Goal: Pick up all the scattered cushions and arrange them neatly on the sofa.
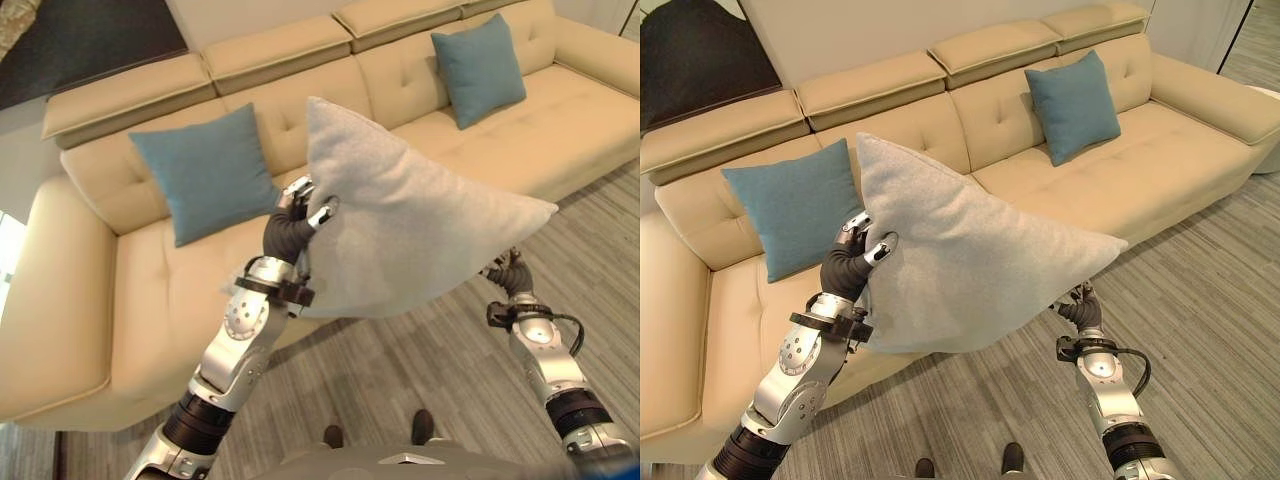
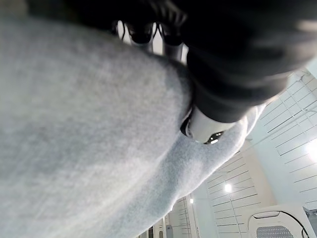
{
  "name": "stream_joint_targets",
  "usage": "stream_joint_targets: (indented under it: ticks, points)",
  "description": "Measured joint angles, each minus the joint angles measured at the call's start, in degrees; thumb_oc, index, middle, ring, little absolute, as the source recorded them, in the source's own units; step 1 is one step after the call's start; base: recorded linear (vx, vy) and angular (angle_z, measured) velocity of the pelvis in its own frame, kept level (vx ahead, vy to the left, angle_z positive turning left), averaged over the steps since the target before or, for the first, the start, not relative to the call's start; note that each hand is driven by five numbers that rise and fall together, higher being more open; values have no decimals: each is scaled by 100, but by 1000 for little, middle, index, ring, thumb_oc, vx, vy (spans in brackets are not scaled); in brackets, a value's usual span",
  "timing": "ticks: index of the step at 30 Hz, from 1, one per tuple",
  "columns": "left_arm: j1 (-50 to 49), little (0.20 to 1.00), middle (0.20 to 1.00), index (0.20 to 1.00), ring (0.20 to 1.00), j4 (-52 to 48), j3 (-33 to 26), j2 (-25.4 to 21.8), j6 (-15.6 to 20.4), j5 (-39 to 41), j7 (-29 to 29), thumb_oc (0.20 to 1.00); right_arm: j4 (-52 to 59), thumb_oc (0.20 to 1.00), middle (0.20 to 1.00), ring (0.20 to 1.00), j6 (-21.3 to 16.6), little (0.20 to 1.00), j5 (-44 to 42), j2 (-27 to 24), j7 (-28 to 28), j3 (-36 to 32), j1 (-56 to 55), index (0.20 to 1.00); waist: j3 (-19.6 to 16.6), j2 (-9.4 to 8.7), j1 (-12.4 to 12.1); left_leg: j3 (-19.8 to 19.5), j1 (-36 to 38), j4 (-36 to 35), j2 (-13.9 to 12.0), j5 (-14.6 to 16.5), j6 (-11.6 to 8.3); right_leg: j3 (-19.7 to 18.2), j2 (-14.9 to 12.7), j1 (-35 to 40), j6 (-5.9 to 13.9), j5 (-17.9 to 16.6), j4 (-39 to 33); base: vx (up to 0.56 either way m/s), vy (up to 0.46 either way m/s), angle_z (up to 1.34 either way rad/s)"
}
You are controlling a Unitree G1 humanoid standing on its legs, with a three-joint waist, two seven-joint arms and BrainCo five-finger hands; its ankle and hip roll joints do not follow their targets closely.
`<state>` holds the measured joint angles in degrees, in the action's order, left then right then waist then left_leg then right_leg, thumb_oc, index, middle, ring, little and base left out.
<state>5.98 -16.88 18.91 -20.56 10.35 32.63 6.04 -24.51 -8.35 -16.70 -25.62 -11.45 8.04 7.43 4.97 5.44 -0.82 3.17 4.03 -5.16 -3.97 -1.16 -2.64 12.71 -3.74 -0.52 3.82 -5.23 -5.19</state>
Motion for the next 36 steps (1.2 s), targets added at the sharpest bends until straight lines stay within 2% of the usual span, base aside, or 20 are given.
stream_joint_targets:
  ticks: [4, 6, 8, 9, 10, 17, 20, 23, 27, 31, 35, 36]
  points:
    - [3, 200, 200, 200, 200, 1, 8, -14, 0, 0, -117, 200, 153, 1000, 1000, 1000, 13, 1000, -122, -25, 239, 126, -2, 1000, -3, -5, 41, -19, 0, 0, 7, -5, 8, 10, -13, 4, 1, 0, 0, 3, -2, 2]
    - [11, 200, 200, 200, 200, 3, -100, 136, 15, 24, -117, 200, 851, 1000, 1000, 1000, 115, 1000, -242, -36, 298, 257, -7, 1000, -4, -2, 116, -18, -1, -1, 7, -7, 10, 9, -13, 3, 0, 0, 0, 0, 0, 0]
    - [34, 200, 200, 200, 200, 4, -348, 230, 186, 52, -116, 200, 1430, 1000, 1000, 1000, 114, 1000, -344, -30, 346, 239, -7, 1000, -15, 11, 137, -12, 5, -1, 6, -7, 11, 2, -12, 3, -3, -2, 0, 0, 0, 0]
    - [88, 200, 200, 200, 200, 3, -374, 224, 235, 51, -117, 200, 1482, 953, 953, 953, 109, 953, -353, -30, 451, 208, -6, 953, -23, 20, 126, -8, 6, -1, 9, -9, 14, 0, -12, 3, -6, -5, 0, 0, 0, 0]
    - [88, 200, 200, 200, 200, 4, -375, 225, 235, 52, -117, 200, 1482, 200, 200, 200, 110, 200, -399, -7, 466, 217, -6, 200, -26, 23, 129, -6, 6, -1, 10, -10, 15, -1, -13, 3, -7, -6, 0, 0, 0, 0]
    - [-59, 200, 200, 200, 200, 85, -431, 286, 297, 45, -104, 200, 1762, 200, 200, 200, 86, 200, -609, 85, 472, 221, -40, 200, -63, 51, 131, 41, 27, -2, 9, -10, 15, -41, -4, 1, -15, -12, 1, -1, -2, -1]
    - [-409, 200, 200, 200, 200, 160, -416, 281, 256, 30, -102, 200, 1865, 200, 200, 200, -13, 200, -440, 99, 470, 93, -577, 200, -89, 34, 152, 70, 32, -3, 5, -9, 14, -69, 18, -8, -15, -16, 1, -13, -9, -6]
    - [-986, 200, 200, 200, 200, 742, -436, 259, 113, -88, -100, 200, 1962, 200, 200, 200, -10, 200, -54, 312, 432, -209, -1187, 200, -191, -158, 221, 105, -34, -12, -20, -7, 16, -105, 47, -98, -22, -34, 1, -31, -15, -9]
    - [-1194, 200, 200, 200, 200, 1200, -434, 227, -4, -461, -65, 200, 2385, 200, 200, 200, -13, 200, 342, 304, 154, -499, -1201, 200, -274, -362, 189, 102, -62, -5, -67, -8, 15, -106, 75, -123, -27, -33, 1, -31, -55, 0]
    - [-1172, 200, 200, 200, 200, 1222, -425, 223, -16, -506, -60, 200, 2298, 200, 200, 200, -8, 200, 587, 298, 8, -431, -1209, 200, -281, -381, 175, 78, -86, 13, -119, -21, -1, -79, 141, -87, -37, -20, 1, -32, -129, 4]
    - [-1096, 200, 200, 200, 200, 1779, -304, 202, -134, -516, -32, 200, 1899, 200, 200, 200, 38, 200, 815, 290, -3, -330, -1252, 200, -216, -423, 308, -211, -341, 79, -266, -49, -39, 83, 294, -170, -108, 25, 3, -79, -177, 37]
    - [-972, 200, 200, 200, 200, 1843, -241, 200, -135, -516, -35, 200, 1811, 200, 200, 200, 38, 200, 862, 281, -14, -333, -1308, 200, -137, -477, 364, -363, -703, 493, -360, -7, -214, 26, 422, -340, -277, 137, 133, -126, -137, 42]
